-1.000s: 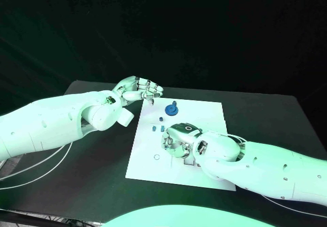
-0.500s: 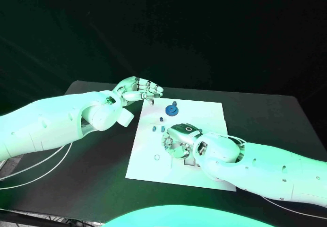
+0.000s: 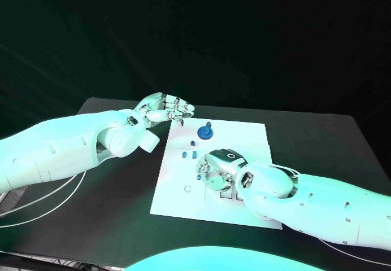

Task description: Assemble the parts on the task board

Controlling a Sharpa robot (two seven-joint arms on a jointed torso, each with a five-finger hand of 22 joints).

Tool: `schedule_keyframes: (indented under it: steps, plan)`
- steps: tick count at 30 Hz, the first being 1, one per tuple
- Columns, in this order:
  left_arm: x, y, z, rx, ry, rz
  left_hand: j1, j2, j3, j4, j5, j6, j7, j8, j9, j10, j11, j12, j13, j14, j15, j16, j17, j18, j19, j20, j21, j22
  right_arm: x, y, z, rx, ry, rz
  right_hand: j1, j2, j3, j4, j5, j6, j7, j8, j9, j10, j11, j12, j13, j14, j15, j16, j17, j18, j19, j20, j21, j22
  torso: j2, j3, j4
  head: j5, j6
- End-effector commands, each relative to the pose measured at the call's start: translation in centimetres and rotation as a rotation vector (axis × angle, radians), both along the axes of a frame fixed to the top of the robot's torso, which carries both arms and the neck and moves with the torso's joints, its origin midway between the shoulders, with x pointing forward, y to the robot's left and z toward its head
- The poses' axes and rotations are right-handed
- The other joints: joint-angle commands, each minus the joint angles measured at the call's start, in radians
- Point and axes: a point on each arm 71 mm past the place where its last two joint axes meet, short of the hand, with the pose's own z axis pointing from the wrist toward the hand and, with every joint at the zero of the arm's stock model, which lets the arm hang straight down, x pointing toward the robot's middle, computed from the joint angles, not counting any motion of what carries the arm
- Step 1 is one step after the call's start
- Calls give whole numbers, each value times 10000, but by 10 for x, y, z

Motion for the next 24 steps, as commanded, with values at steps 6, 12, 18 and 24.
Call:
schedule_keyframes:
  steps: [6,12,18,24]
  plan:
    - [0,2,2,-48,-122,-26,-66,38,-16,-31,37,-47,-1,65,0,-110,2,81,-8,-95,5,-32,-17,143,-55,8,-28,9,-2,-15,15,375,-354,-291,-119,-270,-319,81,50,-255,-27,-176,-35,-317,3,-15,-10,396,59,-170,-202,161,-100,69,-335,1306,-8,-7,-10,-38,55]
    - [0,3,2,-72,-163,4,-62,44,-13,-33,38,-46,-2,68,1,-107,0,87,-7,-95,4,-31,-17,145,-56,9,-27,10,5,-37,34,425,-519,-593,-119,-302,-413,84,8,-211,-24,-163,-20,-358,6,9,-6,386,63,-200,-252,166,-106,72,-372,1290,-13,-6,-12,-122,117]
    - [0,3,2,-98,-186,7,-62,46,-14,-34,38,-46,-3,72,2,-104,-1,94,-5,-96,4,-29,-17,145,-58,10,-27,10,20,-70,52,190,-665,-1045,-100,-338,-716,102,-10,-157,5,-183,-5,-726,79,-28,-53,411,117,-154,-169,204,-176,111,-614,1185,-27,-9,-28,-221,201]
    - [0,4,2,-115,-178,-16,-62,46,-14,-34,38,-46,-3,72,2,-104,-1,94,-5,-96,4,-29,-17,145,-58,10,-27,10,31,-93,54,-311,-578,-1388,345,9,-2913,420,174,-370,-59,-451,-39,-1537,166,446,-32,447,192,-5,-4,234,-183,185,-833,1115,-10,2,-11,-309,298]
